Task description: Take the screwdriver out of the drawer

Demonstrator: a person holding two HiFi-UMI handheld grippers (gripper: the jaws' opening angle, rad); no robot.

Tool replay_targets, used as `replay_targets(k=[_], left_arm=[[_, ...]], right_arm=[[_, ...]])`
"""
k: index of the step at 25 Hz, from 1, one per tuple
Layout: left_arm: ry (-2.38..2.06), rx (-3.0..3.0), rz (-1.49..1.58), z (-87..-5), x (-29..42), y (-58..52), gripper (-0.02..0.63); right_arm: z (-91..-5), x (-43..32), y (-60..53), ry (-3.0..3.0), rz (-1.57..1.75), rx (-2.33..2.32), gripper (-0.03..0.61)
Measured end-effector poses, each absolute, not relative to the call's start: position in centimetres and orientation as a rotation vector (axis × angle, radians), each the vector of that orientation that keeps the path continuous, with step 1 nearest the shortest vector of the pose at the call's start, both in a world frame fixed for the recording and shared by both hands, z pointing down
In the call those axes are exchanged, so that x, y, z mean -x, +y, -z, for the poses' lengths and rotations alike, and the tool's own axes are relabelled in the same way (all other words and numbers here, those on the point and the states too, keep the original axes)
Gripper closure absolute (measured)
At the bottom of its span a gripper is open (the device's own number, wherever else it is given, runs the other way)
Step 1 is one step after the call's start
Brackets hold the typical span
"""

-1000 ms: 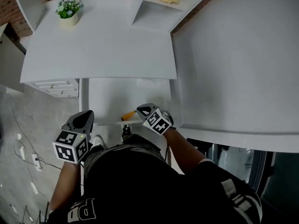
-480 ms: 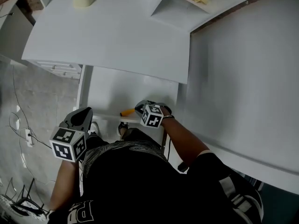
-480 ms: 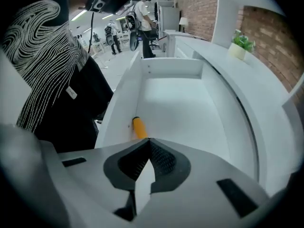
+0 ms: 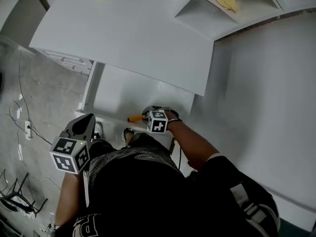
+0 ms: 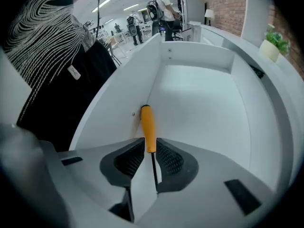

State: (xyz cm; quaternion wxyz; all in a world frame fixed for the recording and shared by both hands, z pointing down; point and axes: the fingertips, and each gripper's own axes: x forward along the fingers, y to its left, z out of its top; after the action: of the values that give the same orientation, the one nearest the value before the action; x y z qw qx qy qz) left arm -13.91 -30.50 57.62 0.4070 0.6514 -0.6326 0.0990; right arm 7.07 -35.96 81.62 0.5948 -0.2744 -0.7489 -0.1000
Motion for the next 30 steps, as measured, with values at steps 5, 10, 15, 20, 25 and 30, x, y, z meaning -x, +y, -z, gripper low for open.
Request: replay_targets(k=[5, 10, 15, 20, 25, 30], left_arm=[[-1.64, -1.587, -0.231, -57.8, 14.6, -29.4, 0.598], [-1.658, -1.557, -0.217, -57.9, 15.0, -28.5, 0.598], [-1.663, -1.549, -0.212, -58.0, 15.2, -28.2, 0.598], [-1.658, -1.557, -0.212, -58.1, 15.4, -28.0, 0.598], [-1.651, -1.565, -0.199, -57.8, 15.4, -27.6, 0.598], [-1.658, -1.571, -0.2, -57.3, 15.9, -27.0, 0.598]], right_arm=[[-83.1, -6.7, -35.6, -1.696, 0.294, 0.696, 0.505], [-84.3, -7.0, -35.3, -1.643, 0.305, 0.741, 0.492], [-84.5, -6.6, -35.4, -1.633, 0.352, 0.744, 0.492], [-84.6, -6.3, -35.6, -1.655, 0.317, 0.704, 0.491], [-84.7, -6.4, -35.4, -1.655, 0.317, 0.7, 0.492], [-84.8, -6.5, -35.3, -1.606, 0.348, 0.722, 0.495]])
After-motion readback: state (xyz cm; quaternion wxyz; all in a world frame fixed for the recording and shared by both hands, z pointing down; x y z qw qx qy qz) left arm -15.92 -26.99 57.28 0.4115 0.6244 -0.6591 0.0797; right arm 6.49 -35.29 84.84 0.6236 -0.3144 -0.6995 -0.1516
